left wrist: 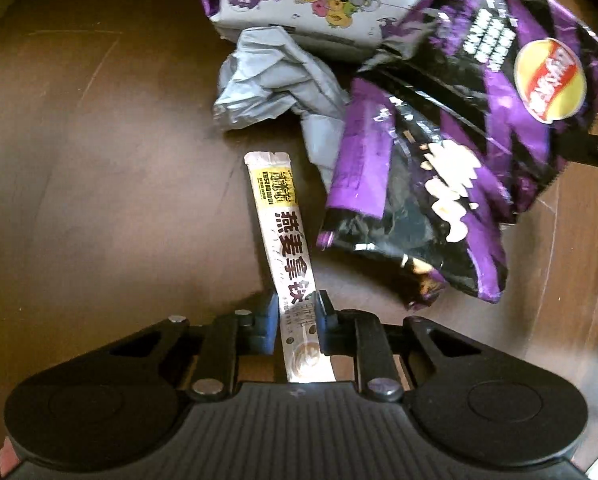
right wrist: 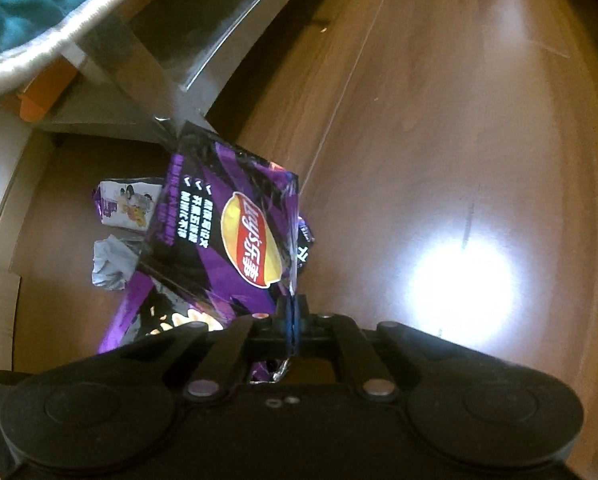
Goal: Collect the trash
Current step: 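Grasp the white snack stick with the left gripper while the right lifts the chip bag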
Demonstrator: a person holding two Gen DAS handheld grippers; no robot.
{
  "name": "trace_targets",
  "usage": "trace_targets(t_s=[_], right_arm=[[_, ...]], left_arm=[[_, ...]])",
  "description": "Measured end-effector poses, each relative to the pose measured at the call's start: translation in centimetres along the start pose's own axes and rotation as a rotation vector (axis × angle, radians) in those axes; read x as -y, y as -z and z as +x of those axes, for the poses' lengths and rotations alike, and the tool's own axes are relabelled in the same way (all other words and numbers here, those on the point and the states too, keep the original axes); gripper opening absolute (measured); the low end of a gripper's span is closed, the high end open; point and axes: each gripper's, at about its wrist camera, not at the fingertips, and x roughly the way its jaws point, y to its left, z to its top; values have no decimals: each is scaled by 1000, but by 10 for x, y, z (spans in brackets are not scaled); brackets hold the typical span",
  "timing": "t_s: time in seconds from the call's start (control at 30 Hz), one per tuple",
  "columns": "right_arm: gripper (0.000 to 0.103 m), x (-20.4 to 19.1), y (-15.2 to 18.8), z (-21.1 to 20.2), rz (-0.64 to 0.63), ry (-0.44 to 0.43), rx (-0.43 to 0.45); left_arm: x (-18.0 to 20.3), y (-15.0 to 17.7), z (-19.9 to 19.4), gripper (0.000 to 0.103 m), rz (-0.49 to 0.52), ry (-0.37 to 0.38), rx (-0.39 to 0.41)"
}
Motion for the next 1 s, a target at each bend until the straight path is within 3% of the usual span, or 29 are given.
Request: trace_targets(t_s=[0.03,0.1,0.43,0.6,0.67,0.77,0.8,0.87,0.93,1.0], right_arm=[[0,0,1,-6,15,-2,6],[0,1,5,-19,31,5,16],[0,1,24,-77,54,82,38],[0,5,32,-61,75,69,-2],[0,11,36,-50,88,74,-13],[3,19,44,-35,120,100,-39],[6,22,46,-31,122,110,-50],[19,27,49,-28,132,120,-66],[21,31,48,-27,130,107,-75],[33,34,45,-26,105,104,-82]], left_arm=[[-2,1,0,17,3,-4,1],[-7,3,0,6,5,-17,-1],[-14,5,-4,6,3,-18,12],[-19,-9,-8,7,-23,18,17],[-19,-11,-3,14,-34,12,11],[-17,-10,-7,39,-44,16,10],[-17,-9,-7,51,-44,15,14],[-18,-10,-8,62,-44,7,26],[-17,-14,-5,63,-43,-6,26],[-16,-16,-1,63,-53,-10,19]])
